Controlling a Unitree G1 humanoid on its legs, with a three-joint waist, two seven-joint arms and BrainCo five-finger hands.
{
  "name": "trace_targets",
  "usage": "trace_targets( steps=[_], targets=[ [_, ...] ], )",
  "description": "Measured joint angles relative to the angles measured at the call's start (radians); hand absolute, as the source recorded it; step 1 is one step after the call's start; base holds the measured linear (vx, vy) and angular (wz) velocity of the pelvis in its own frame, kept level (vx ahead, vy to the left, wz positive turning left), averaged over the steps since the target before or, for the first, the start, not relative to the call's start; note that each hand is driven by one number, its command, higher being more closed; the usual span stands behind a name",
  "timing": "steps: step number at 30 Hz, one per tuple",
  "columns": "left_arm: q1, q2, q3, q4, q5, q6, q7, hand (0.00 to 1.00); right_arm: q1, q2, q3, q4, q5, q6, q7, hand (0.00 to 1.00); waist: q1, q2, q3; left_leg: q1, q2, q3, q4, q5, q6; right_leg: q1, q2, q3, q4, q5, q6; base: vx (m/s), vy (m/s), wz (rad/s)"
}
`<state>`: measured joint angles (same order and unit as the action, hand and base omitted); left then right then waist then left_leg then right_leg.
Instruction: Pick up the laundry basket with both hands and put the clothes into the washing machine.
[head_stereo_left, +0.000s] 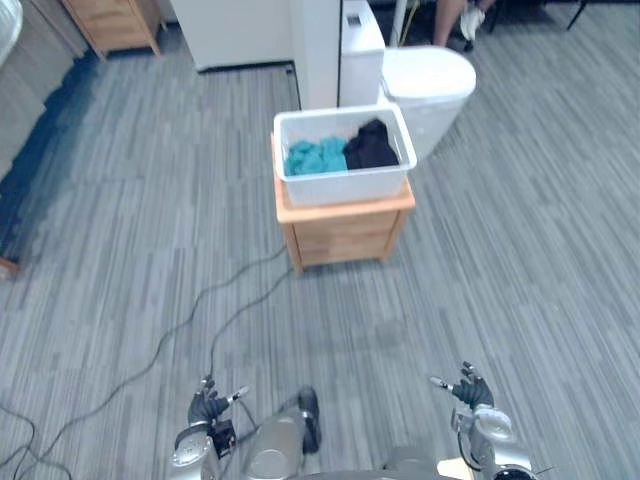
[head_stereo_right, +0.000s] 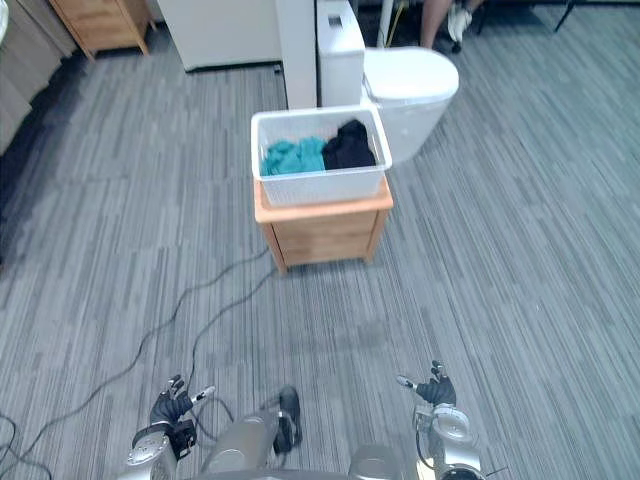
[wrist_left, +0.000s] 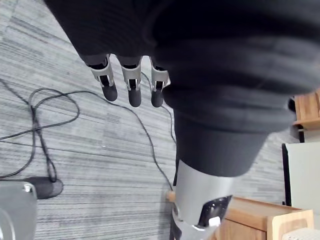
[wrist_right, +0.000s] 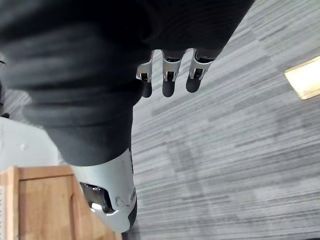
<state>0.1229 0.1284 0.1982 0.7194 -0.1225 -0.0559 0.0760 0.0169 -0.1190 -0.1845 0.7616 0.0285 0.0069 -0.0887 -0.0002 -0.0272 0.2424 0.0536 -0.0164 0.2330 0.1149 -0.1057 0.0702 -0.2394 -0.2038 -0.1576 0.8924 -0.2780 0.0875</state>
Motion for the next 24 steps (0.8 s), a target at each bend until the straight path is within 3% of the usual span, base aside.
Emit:
trace_targets(
  steps=[2, 3, 4, 5, 6, 8, 10, 12, 13, 14, 16, 17, 19, 20, 21, 22, 24],
  targets=[
    [-0.021, 0.004, 0.001, 0.004, 0.000, 0.000, 0.001, 0.00, -0.013, -0.001, -0.001, 0.004, 0.000, 0.000, 0.001, 0.00, -0.025, 0.008, 0.006, 0.034, 0.026, -0.019, -0.018, -0.008, -0.012, -0.052, 0.051, -0.039, -0.234, 0.004, -0.009, 0.38, -0.089, 0.43],
    [-0.027, 0.009, 0.001, 0.012, 0.000, -0.001, -0.001, 0.00, -0.015, -0.002, -0.001, 0.009, 0.000, 0.000, 0.001, 0.00, -0.038, 0.005, 0.005, 0.063, 0.038, -0.026, -0.038, -0.023, -0.035, -0.053, 0.085, -0.042, -0.456, 0.078, -0.004, 0.39, -0.136, 0.39],
    [-0.033, 0.019, 0.000, 0.029, 0.001, -0.001, -0.005, 0.00, -0.009, -0.001, -0.001, 0.011, 0.000, 0.000, 0.001, 0.00, -0.041, -0.023, 0.003, 0.096, 0.023, -0.033, -0.052, -0.042, -0.064, -0.039, 0.098, -0.026, -0.662, 0.232, -0.013, 0.39, -0.153, 0.39],
    [-0.035, 0.022, 0.000, 0.040, 0.004, 0.000, -0.006, 0.00, -0.003, -0.003, -0.003, 0.015, 0.000, 0.000, 0.001, 0.00, -0.042, -0.032, 0.004, 0.112, 0.017, -0.042, -0.053, -0.057, -0.075, -0.024, 0.097, -0.013, -0.676, 0.338, -0.025, 0.39, -0.174, 0.18],
    [-0.042, 0.004, 0.000, 0.068, 0.009, 0.002, -0.008, 0.00, 0.006, -0.025, -0.005, 0.032, 0.000, 0.002, 0.001, 0.00, -0.038, -0.004, -0.003, 0.137, 0.050, -0.046, -0.059, -0.077, -0.096, -0.018, 0.126, -0.005, -0.654, 0.336, -0.079, 0.30, -0.156, 0.00],
    [-0.031, 0.001, 0.003, 0.072, 0.017, 0.002, -0.009, 0.00, 0.005, -0.027, -0.009, 0.029, 0.000, 0.001, 0.002, 0.00, -0.041, 0.023, -0.015, 0.126, 0.081, -0.043, -0.012, -0.102, -0.135, -0.030, 0.152, -0.019, -0.619, 0.264, -0.110, 0.39, -0.189, -0.02],
    [-0.037, -0.006, 0.005, 0.070, 0.027, 0.002, -0.009, 0.00, 0.023, -0.017, -0.014, 0.016, 0.000, 0.004, 0.003, 0.00, -0.045, 0.025, -0.014, 0.045, 0.120, -0.041, 0.211, -0.127, -0.179, 0.003, 0.153, -0.040, -0.599, 0.215, -0.116, 0.36, -0.204, 0.25],
    [-0.010, -0.031, 0.010, 0.026, 0.030, 0.002, -0.009, 0.00, 0.078, -0.002, 0.002, -0.074, 0.001, 0.008, 0.002, 0.00, -0.038, 0.034, -0.011, -0.107, 0.228, -0.025, 0.670, -0.117, -0.244, 0.111, 0.180, -0.047, -0.604, 0.167, -0.139, 0.46, -0.224, 0.03],
    [0.014, -0.041, 0.009, -0.004, 0.031, 0.002, -0.009, 0.00, 0.086, 0.004, 0.006, -0.117, 0.002, 0.007, 0.000, 0.00, -0.033, 0.040, -0.013, -0.159, 0.280, 0.000, 0.798, -0.121, -0.238, 0.153, 0.194, -0.042, -0.606, 0.142, -0.155, 0.36, -0.119, -0.28],
    [0.018, -0.044, 0.009, -0.010, 0.032, 0.002, -0.009, 0.00, 0.088, 0.006, 0.004, -0.130, 0.003, 0.004, 0.000, 0.00, -0.030, 0.038, -0.013, -0.181, 0.297, 0.014, 0.813, -0.125, -0.229, 0.164, 0.199, -0.036, -0.611, 0.133, -0.159, 0.25, -0.051, -0.38],
    [0.013, -0.049, 0.008, -0.016, 0.032, 0.003, -0.009, 0.00, 0.078, 0.009, -0.007, -0.157, 0.010, 0.000, -0.004, 0.00, -0.011, 0.046, -0.026, -0.231, 0.309, 0.040, 0.668, -0.148, -0.190, 0.197, 0.200, -0.007, -0.642, 0.133, -0.150, 0.30, 0.001, -0.38],
    [0.010, -0.049, 0.008, -0.017, 0.032, 0.003, -0.009, 0.00, 0.072, 0.009, -0.012, -0.156, 0.010, 0.000, -0.004, 0.00, -0.008, 0.037, -0.023, -0.237, 0.304, 0.038, 0.595, -0.149, -0.187, 0.207, 0.199, 0.000, -0.650, 0.134, -0.148, 0.37, 0.086, -0.35],
    [0.005, -0.050, 0.008, -0.017, 0.032, 0.003, -0.009, 0.00, 0.054, 0.014, -0.017, -0.154, 0.010, 0.001, -0.005, 0.00, -0.008, 0.044, -0.026, -0.240, 0.253, -0.004, 0.367, -0.140, -0.187, 0.216, 0.179, 0.019, -0.650, 0.132, -0.137, 0.25, 0.119, -0.26],
    [0.005, -0.052, 0.007, -0.017, 0.031, 0.002, -0.009, 0.00, 0.050, 0.014, -0.019, -0.153, 0.009, 0.000, -0.005, 0.00, -0.009, 0.042, -0.027, -0.224, 0.217, -0.034, 0.242, -0.099, -0.190, 0.218, 0.166, 0.027, -0.651, 0.127, -0.115, 0.27, 0.199, -0.26],
    [0.007, -0.061, 0.007, -0.016, 0.031, 0.002, -0.009, 0.00, 0.050, 0.003, -0.022, -0.154, 0.009, 0.000, -0.005, 0.00, -0.008, 0.062, -0.033, -0.209, 0.192, -0.071, 0.100, 0.064, -0.191, 0.222, 0.169, 0.039, -0.653, 0.114, -0.087, 0.32, 0.250, -0.29],
    [-0.004, -0.055, 0.008, -0.002, 0.031, 0.003, -0.008, 0.00, 0.046, 0.006, -0.024, -0.139, 0.008, 0.004, -0.007, 0.00, -0.009, 0.048, -0.032, -0.194, 0.171, -0.072, 0.085, 0.110, -0.157, 0.233, 0.155, 0.051, -0.655, 0.103, -0.061, 0.32, 0.235, -0.15],
    [-0.010, -0.049, 0.004, -0.005, 0.031, 0.001, -0.008, 0.00, 0.055, 0.006, -0.025, -0.150, 0.007, 0.002, -0.011, 0.00, -0.009, 0.029, -0.041, -0.169, 0.137, -0.069, 0.045, 0.109, -0.152, 0.247, 0.121, 0.052, -0.678, 0.109, -0.045, 0.17, 0.151, 0.01]
  ],
)
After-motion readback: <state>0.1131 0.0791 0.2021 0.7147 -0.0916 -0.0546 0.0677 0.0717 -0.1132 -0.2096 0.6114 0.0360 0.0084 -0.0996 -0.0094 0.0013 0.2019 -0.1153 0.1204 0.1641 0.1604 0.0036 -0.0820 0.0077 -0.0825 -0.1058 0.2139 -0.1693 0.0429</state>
